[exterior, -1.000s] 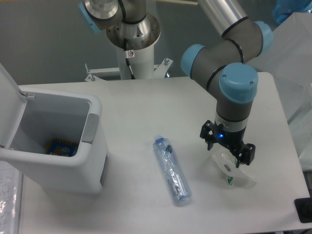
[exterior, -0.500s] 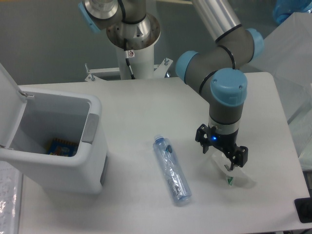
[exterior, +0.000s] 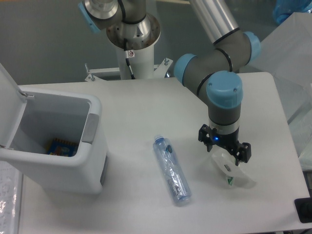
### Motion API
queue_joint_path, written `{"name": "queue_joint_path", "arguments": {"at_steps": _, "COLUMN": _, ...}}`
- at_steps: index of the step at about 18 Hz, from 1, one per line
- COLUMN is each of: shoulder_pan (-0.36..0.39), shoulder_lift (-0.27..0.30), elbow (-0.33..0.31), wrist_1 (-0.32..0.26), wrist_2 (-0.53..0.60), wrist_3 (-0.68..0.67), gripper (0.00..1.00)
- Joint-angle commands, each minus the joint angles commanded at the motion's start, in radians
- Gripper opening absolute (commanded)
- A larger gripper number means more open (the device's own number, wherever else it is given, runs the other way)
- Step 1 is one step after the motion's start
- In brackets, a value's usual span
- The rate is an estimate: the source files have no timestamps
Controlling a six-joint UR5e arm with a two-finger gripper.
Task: Place the trash in the trash can
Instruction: 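Lower the gripper onto the crumpled white wrapper and close on it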
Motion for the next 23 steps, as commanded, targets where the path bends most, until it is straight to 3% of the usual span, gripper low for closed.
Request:
{"name": "queue_joint_path", "arguments": {"at_steps": 6, "shoulder_pan": -0.014, "shoulder_lift": -0.025, "elbow": -0.029, "wrist_1": 0.012, "wrist_2": 0.002, "wrist_3": -0.235, "gripper": 1.00}}
{"name": "queue_joint_path", "arguments": {"at_steps": 17, "shoulder_pan": -0.006, "shoulder_lift": -0.051, "elbow": -0.014, "wrist_1": 0.012, "wrist_2": 0.014, "wrist_3": -0.243, "gripper": 1.00}}
{"name": "queue_joint_path", "arguments": {"at_steps": 21, "shoulder_pan": -0.012, "shoulder_lift": -0.083, "elbow": 0.009, "wrist_1": 0.023, "wrist_2": 0.041, "wrist_3": -0.319, "gripper": 0.78}}
{"name": "queue_joint_path", "arguments": {"at_steps": 23, "shoulder_pan": -0.017, "shoulder_lift": -0.095, "elbow": 0.017, "wrist_1": 0.023, "wrist_2": 0.083, "wrist_3": -0.339, "gripper": 0.61}}
